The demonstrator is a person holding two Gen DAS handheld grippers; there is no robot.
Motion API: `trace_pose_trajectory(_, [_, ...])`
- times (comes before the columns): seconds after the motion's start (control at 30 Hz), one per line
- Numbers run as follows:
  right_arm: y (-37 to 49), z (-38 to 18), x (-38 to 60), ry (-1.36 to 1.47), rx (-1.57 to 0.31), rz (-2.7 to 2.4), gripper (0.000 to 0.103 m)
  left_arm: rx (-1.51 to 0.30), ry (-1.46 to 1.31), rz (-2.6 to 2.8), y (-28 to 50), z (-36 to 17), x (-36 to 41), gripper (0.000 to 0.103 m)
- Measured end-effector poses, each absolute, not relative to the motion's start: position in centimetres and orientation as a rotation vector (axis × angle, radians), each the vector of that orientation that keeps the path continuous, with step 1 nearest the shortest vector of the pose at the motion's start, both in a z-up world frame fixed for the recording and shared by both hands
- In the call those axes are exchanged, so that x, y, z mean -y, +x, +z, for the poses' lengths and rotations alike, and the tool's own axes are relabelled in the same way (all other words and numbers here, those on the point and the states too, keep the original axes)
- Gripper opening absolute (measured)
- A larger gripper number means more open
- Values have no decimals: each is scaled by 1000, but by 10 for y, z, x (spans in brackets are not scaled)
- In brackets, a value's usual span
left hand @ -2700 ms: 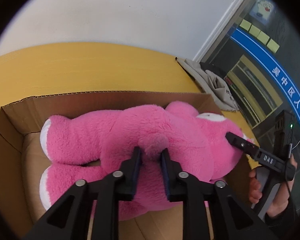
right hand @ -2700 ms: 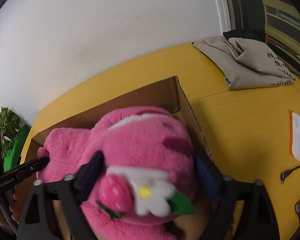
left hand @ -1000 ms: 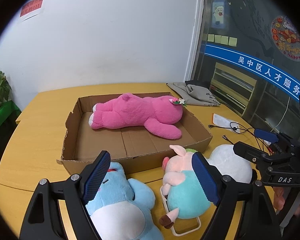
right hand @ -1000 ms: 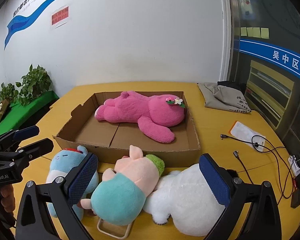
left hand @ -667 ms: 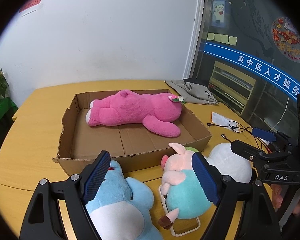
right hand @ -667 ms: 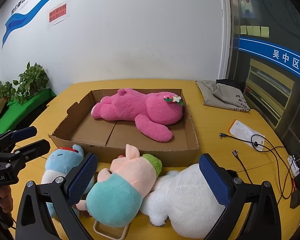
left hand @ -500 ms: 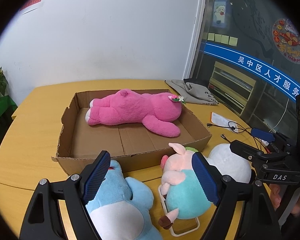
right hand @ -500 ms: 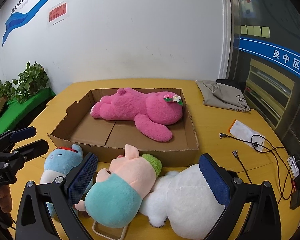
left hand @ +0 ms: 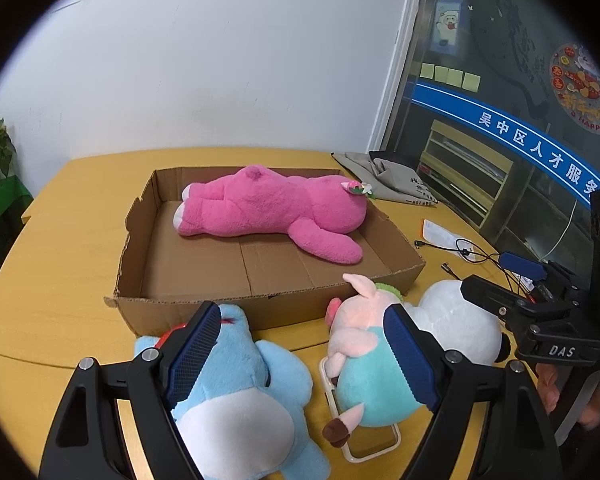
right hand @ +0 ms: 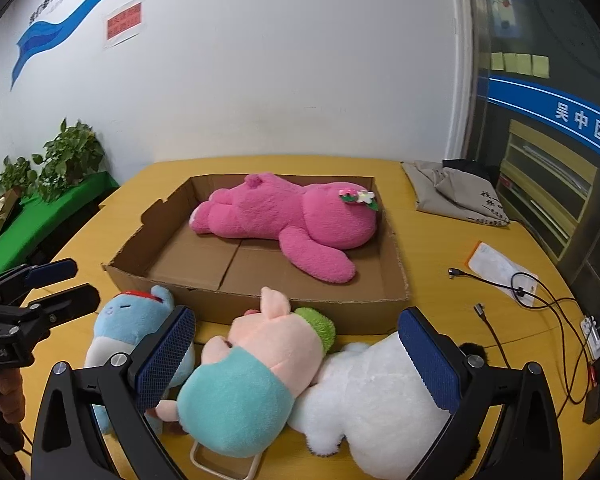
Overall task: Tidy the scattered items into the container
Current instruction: 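Move the left tool toward the blue plush while the right tool follows, then close the left tool on the blue plush's white belly while the right tool grips its side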
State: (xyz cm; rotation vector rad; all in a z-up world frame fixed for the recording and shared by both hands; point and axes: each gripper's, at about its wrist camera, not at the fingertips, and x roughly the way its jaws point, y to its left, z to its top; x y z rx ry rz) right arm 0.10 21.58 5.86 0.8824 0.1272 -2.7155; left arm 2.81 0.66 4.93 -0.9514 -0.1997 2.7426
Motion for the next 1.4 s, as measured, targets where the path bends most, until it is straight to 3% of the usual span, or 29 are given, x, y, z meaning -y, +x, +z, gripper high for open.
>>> trace_pose_trajectory(0.5, [55,8,-129,840,-246,-2226,103,350,-1198,2634,39,-5,52,83])
trace_pose_trajectory(0.77, [86,-15,-79,626,-562,-1977,103,266,-1206,2389,50,-33,63,83])
trace_pose_trajectory(1.03, [64,-47,-51,615,-966,-1841,103,235,-1278,2294,39,-57,57,83])
trace_pose_trajectory(1.23, [31,-85,-35,731,-1135,-1709,100,262,-1272,2262,33,-66,61,83])
trace_pose_trajectory(1.4, [22,-100,-27,826,-1108,-1679,95,265,-1263,2265,33,-70,61,79])
